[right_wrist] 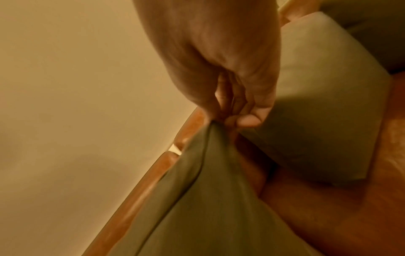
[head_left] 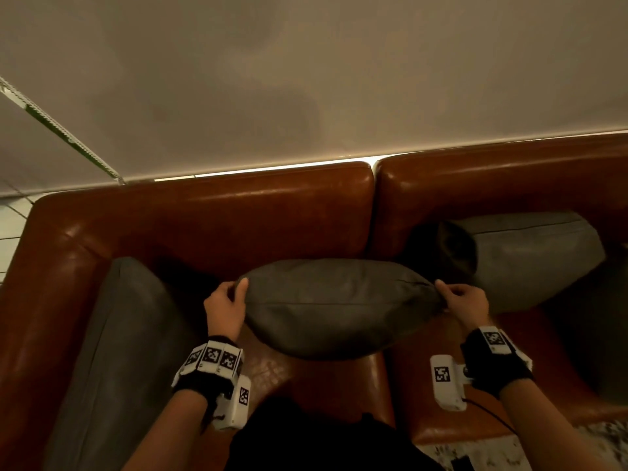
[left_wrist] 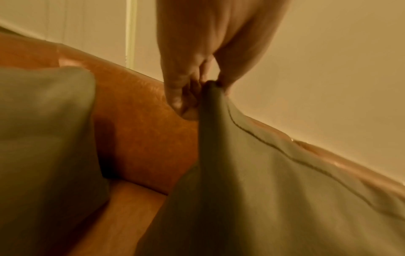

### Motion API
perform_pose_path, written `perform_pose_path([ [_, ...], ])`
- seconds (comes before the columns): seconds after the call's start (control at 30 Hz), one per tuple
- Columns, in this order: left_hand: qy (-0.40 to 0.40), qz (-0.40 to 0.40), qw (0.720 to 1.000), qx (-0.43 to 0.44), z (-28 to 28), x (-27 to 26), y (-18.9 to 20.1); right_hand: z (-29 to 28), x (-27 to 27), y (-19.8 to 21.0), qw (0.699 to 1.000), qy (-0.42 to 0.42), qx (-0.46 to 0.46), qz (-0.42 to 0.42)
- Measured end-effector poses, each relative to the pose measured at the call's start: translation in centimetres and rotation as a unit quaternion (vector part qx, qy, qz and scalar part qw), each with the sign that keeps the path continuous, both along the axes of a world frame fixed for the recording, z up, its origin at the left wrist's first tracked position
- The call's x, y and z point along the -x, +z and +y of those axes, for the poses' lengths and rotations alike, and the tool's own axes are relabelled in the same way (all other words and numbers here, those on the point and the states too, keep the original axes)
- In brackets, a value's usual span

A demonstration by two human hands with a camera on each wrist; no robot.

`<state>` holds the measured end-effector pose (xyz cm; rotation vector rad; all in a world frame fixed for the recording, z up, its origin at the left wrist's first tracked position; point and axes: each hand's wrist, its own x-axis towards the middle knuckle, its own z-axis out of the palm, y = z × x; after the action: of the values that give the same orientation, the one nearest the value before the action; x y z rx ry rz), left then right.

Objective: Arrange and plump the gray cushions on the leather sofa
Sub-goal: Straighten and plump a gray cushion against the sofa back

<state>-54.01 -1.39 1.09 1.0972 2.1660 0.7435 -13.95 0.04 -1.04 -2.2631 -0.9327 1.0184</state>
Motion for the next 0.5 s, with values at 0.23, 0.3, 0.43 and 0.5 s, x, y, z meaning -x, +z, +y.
perform_pose_path([
  [0.23,0.060,-0.027,0.998,-0.021,-0.6,0.0,-0.3,0.1,3.0,1.1,0.992,0.040,0.022,0.118],
  [0.3,0.038,-0.033,0.998,-0.044,-0.3,0.2,-0.3,0.1,3.2,1.2,0.965,-0.075,-0.002,0.253],
  [0.43,0.005,-0.035,0.997,-0.073,0.6,0.7,-0.3,0.9,3.6,1.5,0.922,-0.194,-0.061,0.330],
  [0.5,0.038,-0.048,0.996,-0.066,0.8,0.4,-0.2,1.2,3.8,1.5,0.957,-0.159,-0.108,0.219],
])
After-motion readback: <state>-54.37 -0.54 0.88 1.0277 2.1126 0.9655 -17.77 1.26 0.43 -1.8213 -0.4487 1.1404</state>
